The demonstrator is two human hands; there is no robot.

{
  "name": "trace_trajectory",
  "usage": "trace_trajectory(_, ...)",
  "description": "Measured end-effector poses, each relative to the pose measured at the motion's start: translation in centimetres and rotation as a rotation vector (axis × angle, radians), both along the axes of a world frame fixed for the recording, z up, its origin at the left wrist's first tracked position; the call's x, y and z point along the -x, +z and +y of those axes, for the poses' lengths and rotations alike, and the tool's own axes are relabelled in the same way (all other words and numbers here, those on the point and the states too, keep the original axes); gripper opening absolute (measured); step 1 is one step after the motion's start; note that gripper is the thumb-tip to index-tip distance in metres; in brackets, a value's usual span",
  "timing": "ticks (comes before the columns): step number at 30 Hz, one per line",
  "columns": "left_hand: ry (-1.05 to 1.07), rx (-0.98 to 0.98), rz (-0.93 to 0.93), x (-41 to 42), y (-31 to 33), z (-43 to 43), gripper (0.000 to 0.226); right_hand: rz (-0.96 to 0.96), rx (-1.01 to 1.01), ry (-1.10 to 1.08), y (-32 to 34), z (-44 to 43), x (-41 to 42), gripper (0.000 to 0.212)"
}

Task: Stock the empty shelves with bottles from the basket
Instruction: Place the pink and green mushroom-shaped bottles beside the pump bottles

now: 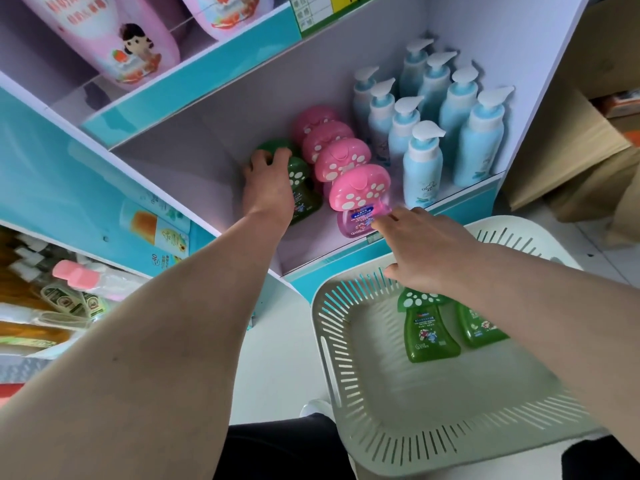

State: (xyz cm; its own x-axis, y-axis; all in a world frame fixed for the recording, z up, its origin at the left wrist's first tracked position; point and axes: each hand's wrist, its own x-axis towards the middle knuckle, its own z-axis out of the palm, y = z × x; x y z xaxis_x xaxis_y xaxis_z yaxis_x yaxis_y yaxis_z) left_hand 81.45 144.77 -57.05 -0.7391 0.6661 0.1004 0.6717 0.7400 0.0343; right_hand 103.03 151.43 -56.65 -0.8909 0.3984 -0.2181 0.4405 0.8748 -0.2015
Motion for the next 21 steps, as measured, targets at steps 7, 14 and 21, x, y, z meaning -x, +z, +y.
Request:
trace_trajectory(7, -0.08, -0.266, -0.077, -5.1, 1.4, -2.4, 0.053, -0.101, -0.044, -0.041, 0.9, 0.7, -3.0, 0.053)
trace_trajectory(14, -0.432, -0.072, -0.293, -13.1, -1.9, -2.9, 0.029, -0.307, -0.162, -0.075, -1.3, 1.8, -9.8, 0.038)
trace_trajectory(21, -0.462, 0.434, -0.423, -17.8, -10.0, -0.9, 0.038, -0.363, -0.004, -0.135, -7.9, 2.8, -12.9, 0.043)
